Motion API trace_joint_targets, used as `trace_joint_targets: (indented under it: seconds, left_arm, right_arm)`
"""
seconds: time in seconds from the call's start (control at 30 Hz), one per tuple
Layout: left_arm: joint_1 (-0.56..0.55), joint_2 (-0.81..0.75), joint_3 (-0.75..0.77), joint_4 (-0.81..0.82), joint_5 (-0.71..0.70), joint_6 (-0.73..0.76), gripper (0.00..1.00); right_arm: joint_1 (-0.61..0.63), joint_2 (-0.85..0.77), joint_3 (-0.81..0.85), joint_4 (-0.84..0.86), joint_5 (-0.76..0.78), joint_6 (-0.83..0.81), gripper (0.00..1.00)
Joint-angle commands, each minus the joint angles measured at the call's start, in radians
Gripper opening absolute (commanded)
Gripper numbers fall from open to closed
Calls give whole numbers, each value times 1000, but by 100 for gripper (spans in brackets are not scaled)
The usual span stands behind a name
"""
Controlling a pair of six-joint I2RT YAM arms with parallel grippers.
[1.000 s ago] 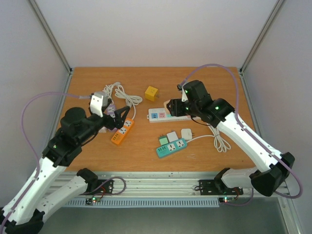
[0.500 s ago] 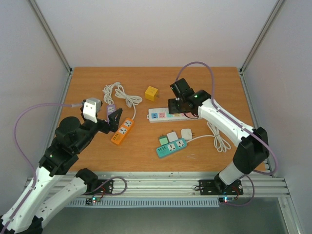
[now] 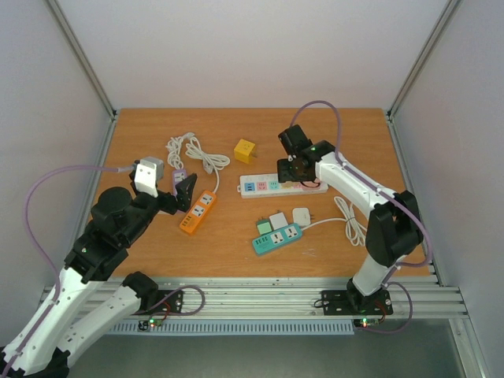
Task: Insert the plug
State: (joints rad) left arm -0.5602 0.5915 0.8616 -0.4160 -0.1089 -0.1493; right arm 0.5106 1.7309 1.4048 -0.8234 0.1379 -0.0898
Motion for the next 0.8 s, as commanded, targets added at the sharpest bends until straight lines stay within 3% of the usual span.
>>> trace_joint_targets:
  seconds: [0.0, 0.77]
  left_arm:
    - [3, 2, -4, 51, -15, 9, 99]
    - [3, 21, -3, 43, -15, 12, 99]
  right_arm:
    - [-8, 28, 34, 20, -16, -2, 37]
    - [-15, 102, 35, 56, 69, 1, 36]
